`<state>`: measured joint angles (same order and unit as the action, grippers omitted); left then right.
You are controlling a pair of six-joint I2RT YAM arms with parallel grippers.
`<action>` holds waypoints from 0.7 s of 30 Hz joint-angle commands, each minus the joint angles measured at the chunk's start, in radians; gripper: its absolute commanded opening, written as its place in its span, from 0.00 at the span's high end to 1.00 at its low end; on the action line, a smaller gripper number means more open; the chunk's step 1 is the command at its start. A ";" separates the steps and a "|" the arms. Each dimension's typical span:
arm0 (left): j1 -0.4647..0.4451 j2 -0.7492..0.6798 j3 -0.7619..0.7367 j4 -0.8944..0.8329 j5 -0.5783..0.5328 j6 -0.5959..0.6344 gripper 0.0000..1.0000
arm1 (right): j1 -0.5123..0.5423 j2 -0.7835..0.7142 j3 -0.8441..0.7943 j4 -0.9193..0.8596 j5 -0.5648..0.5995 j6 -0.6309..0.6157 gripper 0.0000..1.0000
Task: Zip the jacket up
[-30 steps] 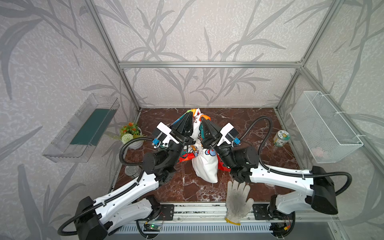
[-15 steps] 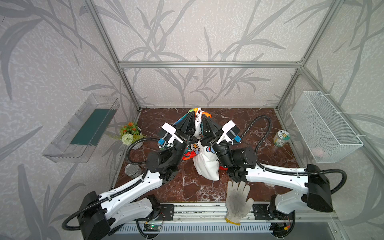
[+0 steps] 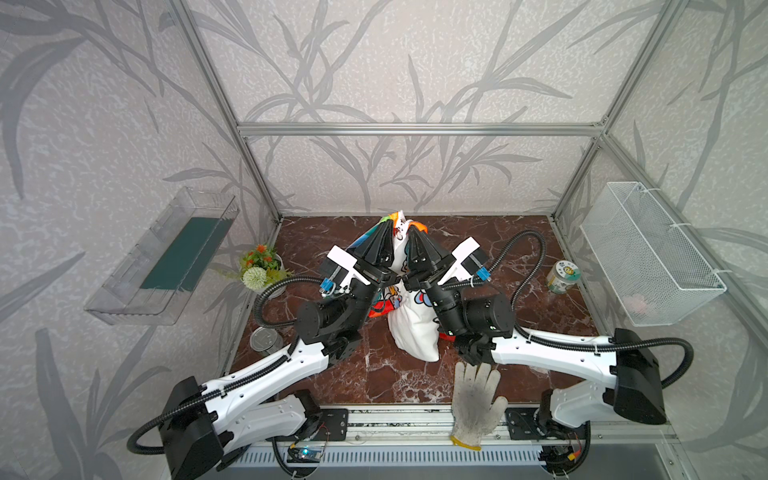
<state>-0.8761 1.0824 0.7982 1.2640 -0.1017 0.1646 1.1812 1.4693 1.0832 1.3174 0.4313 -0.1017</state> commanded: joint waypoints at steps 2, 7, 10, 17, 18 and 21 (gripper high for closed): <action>-0.020 -0.018 0.036 0.061 0.015 0.084 1.00 | 0.016 -0.001 0.020 0.089 0.038 0.018 1.00; -0.024 -0.026 0.037 0.053 0.030 0.109 1.00 | 0.020 0.004 0.012 0.089 0.044 0.047 1.00; -0.024 -0.027 0.036 0.044 0.033 0.172 1.00 | 0.027 0.002 0.018 0.089 0.035 0.048 1.00; -0.027 -0.025 0.047 0.026 0.039 0.223 1.00 | 0.057 -0.018 0.011 0.089 0.048 0.017 1.00; -0.030 -0.024 0.047 0.029 0.035 0.231 1.00 | 0.064 -0.018 0.017 0.090 0.050 0.005 1.00; -0.035 -0.020 0.053 0.030 0.031 0.266 1.00 | 0.079 -0.012 0.034 0.090 0.061 -0.021 1.00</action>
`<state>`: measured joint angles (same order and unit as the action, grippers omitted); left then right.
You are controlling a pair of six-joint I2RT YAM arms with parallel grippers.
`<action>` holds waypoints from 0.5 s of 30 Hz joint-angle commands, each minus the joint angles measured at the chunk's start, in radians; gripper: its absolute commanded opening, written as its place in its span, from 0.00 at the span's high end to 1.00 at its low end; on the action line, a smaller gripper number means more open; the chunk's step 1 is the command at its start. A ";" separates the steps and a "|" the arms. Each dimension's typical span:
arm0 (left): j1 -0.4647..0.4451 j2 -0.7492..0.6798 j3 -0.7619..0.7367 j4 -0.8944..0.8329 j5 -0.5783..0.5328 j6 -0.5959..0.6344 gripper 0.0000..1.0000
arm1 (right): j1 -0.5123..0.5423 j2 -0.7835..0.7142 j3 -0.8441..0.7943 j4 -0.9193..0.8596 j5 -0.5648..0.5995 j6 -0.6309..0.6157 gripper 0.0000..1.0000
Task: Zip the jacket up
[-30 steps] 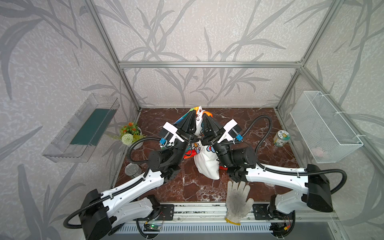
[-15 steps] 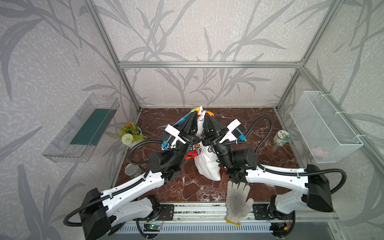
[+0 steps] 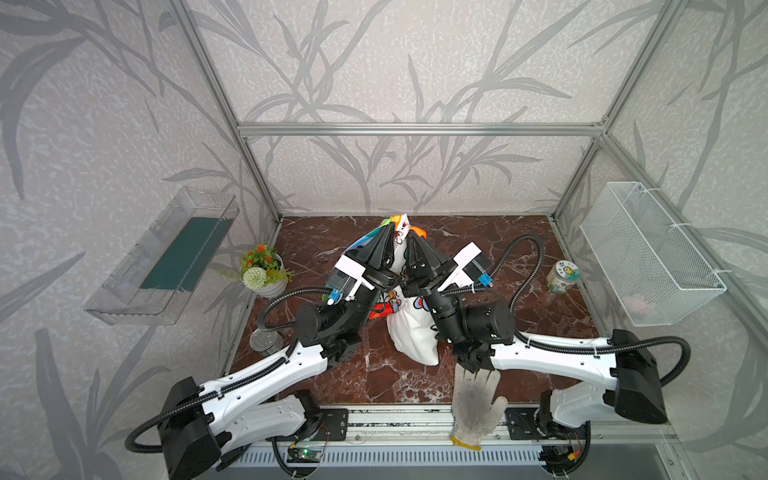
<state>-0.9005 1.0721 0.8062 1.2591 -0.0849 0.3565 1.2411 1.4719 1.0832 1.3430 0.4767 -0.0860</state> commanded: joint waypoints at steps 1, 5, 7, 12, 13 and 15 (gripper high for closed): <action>-0.012 -0.010 0.045 0.034 0.009 0.081 1.00 | 0.021 -0.012 0.038 0.065 0.019 -0.043 1.00; -0.018 -0.014 0.044 0.037 -0.009 0.106 1.00 | 0.033 -0.015 0.048 0.065 0.031 -0.078 1.00; -0.020 -0.017 0.041 0.039 -0.012 0.110 1.00 | 0.032 -0.019 0.046 0.065 0.046 -0.087 1.00; -0.041 -0.019 0.030 0.043 -0.016 0.114 1.00 | 0.034 -0.011 0.083 0.065 0.047 -0.133 1.00; -0.049 -0.021 0.026 0.049 -0.021 0.124 1.00 | 0.033 -0.009 0.090 0.065 0.052 -0.141 1.00; -0.063 -0.024 0.021 0.051 -0.030 0.137 1.00 | 0.031 -0.003 0.103 0.065 0.056 -0.155 1.00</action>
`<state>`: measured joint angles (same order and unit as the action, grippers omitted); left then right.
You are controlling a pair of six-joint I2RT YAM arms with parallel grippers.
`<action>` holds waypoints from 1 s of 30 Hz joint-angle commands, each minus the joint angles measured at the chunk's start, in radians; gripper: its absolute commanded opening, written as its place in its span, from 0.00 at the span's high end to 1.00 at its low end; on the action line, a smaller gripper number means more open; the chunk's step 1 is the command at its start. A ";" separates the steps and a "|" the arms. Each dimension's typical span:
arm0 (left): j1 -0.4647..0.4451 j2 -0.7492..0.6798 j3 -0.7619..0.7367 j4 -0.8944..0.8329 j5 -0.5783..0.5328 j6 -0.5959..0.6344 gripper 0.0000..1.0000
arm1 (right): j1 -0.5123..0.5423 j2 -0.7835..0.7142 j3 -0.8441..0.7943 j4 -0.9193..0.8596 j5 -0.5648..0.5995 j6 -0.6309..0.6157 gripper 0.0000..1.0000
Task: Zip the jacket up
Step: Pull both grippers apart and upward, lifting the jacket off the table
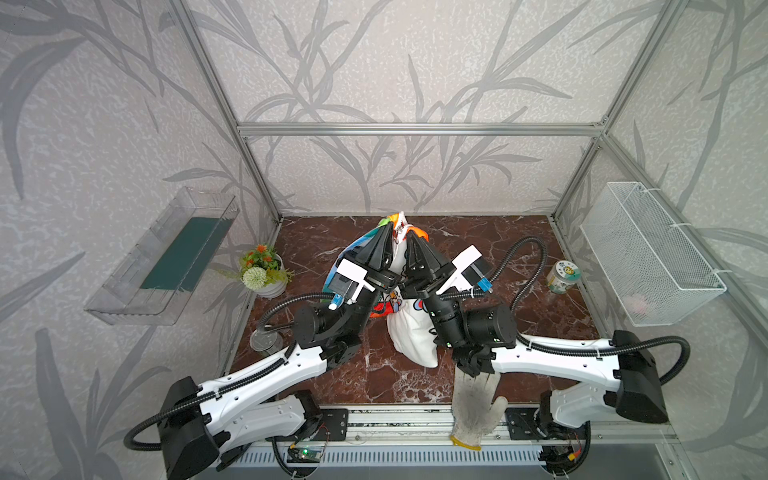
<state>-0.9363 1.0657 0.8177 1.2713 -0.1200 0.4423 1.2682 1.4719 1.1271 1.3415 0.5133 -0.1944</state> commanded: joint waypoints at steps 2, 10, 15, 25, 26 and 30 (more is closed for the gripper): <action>-0.036 -0.018 0.008 0.039 0.002 0.063 1.00 | -0.002 0.009 0.080 0.067 0.030 -0.048 1.00; -0.039 -0.009 0.004 0.005 -0.036 0.062 1.00 | -0.091 0.022 0.082 0.057 0.081 -0.001 1.00; -0.002 0.016 0.003 -0.054 -0.064 0.006 1.00 | -0.160 -0.059 -0.015 -0.097 0.003 0.124 1.00; 0.253 0.091 0.059 -0.188 -0.093 -0.282 1.00 | -0.570 -0.199 0.025 -0.859 -0.336 0.331 1.00; 0.301 0.105 0.077 -0.197 -0.077 -0.303 1.00 | -0.616 -0.185 0.049 -0.865 -0.379 0.327 1.00; 0.410 0.141 0.159 -0.187 -0.014 -0.362 1.00 | -0.702 -0.117 0.261 -1.009 -0.529 0.247 1.00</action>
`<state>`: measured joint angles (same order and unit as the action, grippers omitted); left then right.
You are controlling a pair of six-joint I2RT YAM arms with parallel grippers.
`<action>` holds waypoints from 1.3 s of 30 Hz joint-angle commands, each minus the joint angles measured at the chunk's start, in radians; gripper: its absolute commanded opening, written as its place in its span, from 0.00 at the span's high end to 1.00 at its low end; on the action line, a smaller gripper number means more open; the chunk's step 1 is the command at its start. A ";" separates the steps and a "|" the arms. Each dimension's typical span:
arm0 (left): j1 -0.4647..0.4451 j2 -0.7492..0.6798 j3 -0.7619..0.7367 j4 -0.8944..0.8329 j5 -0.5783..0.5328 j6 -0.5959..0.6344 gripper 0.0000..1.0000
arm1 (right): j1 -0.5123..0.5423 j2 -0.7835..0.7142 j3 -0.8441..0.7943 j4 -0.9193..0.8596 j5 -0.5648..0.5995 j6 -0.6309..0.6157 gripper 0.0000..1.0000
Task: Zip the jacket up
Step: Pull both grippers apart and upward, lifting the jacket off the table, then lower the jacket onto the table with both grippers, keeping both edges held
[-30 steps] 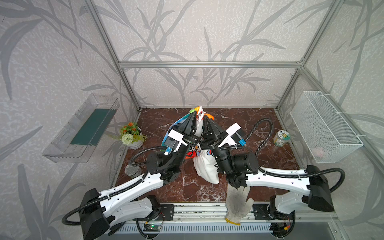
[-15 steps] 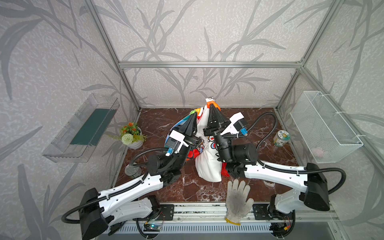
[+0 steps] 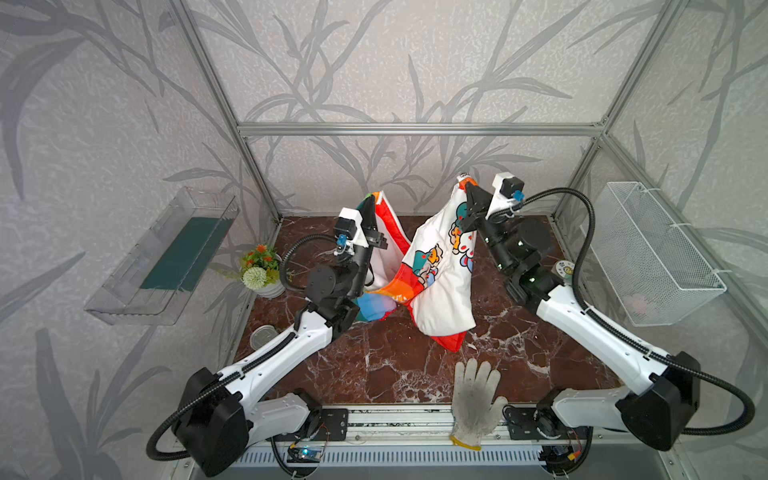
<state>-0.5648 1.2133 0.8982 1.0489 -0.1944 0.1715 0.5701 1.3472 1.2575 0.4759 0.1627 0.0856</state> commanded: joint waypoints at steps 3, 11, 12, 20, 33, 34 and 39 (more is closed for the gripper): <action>0.074 0.006 0.142 0.033 0.101 -0.106 1.00 | -0.005 0.038 0.251 -0.213 -0.224 -0.129 1.00; 0.141 -0.038 0.126 0.026 0.148 -0.176 1.00 | -0.002 -0.009 0.257 -0.336 -0.250 -0.228 1.00; 0.143 -0.058 0.072 0.040 0.148 -0.186 1.00 | 0.000 -0.034 0.201 -0.353 -0.278 -0.205 1.00; 0.043 -0.273 -0.513 0.090 0.030 -0.354 1.00 | 0.221 -0.195 -0.460 -0.336 -0.179 0.107 1.00; -0.136 -0.728 -0.687 -0.616 -0.160 -0.497 1.00 | 0.342 -0.181 -0.818 -0.239 -0.169 0.488 1.00; -0.139 -0.752 -0.698 -0.637 -0.161 -0.510 1.00 | 0.342 -0.183 -0.834 -0.240 -0.178 0.513 1.00; -0.148 -0.817 -0.716 -0.707 -0.171 -0.525 1.00 | 0.343 -0.240 -0.889 -0.305 -0.181 0.609 0.99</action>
<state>-0.7067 0.4236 0.1932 0.4206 -0.3328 -0.3073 0.9081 1.1515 0.3824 0.1890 -0.0120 0.6029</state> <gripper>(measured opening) 0.044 0.046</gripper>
